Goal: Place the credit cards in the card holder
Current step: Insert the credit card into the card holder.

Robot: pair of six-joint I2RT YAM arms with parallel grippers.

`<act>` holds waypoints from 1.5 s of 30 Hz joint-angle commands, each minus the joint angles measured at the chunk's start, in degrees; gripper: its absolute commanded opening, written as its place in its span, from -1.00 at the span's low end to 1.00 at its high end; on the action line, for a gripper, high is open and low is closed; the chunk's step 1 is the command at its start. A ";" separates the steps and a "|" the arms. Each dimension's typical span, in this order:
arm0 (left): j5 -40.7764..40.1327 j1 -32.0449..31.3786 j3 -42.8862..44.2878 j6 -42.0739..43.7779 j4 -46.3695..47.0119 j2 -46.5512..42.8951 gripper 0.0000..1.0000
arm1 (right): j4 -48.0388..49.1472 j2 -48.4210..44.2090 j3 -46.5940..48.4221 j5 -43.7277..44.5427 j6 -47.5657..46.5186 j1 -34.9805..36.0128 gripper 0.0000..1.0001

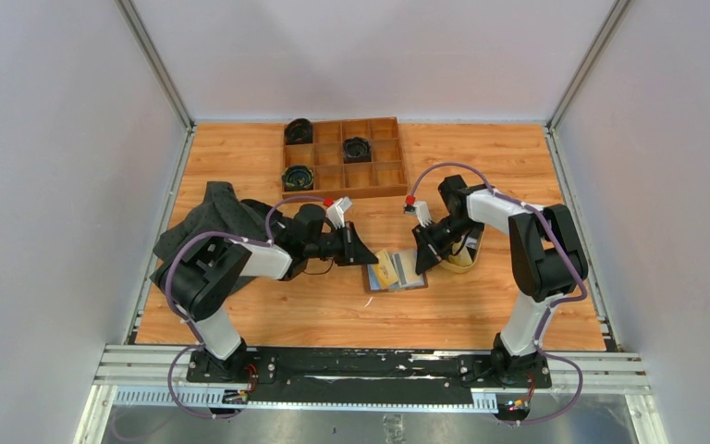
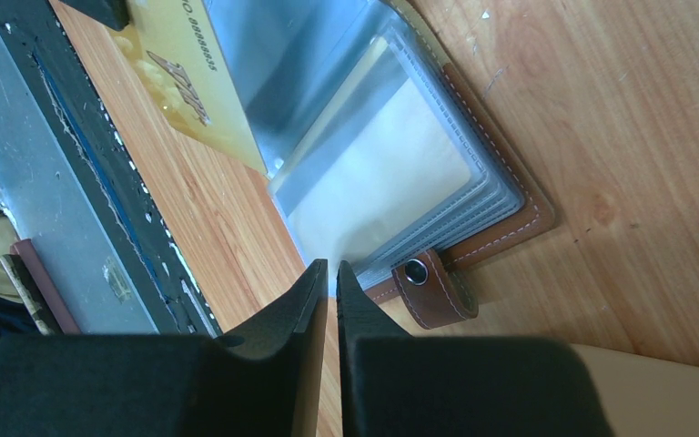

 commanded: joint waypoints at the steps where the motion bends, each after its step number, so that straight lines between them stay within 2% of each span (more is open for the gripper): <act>1: 1.23 0.40 -0.31 0.18 -0.21 -1.44 -1.00 | -0.52 0.63 0.06 0.77 0.41 -0.82 -0.77; 18: -1.75 -0.42 1.02 -1.46 0.42 2.99 -1.00 | -0.48 0.33 0.06 0.82 0.69 -0.77 -0.77; 33: -0.81 -0.25 -1.12 -2.93 3.28 -0.60 -1.00 | -0.48 0.32 0.06 0.95 0.64 -0.81 -0.77; 45: -1.52 -0.30 -0.37 -4.67 6.20 4.43 -1.00 | -0.48 0.33 0.14 1.04 0.66 -0.78 -0.77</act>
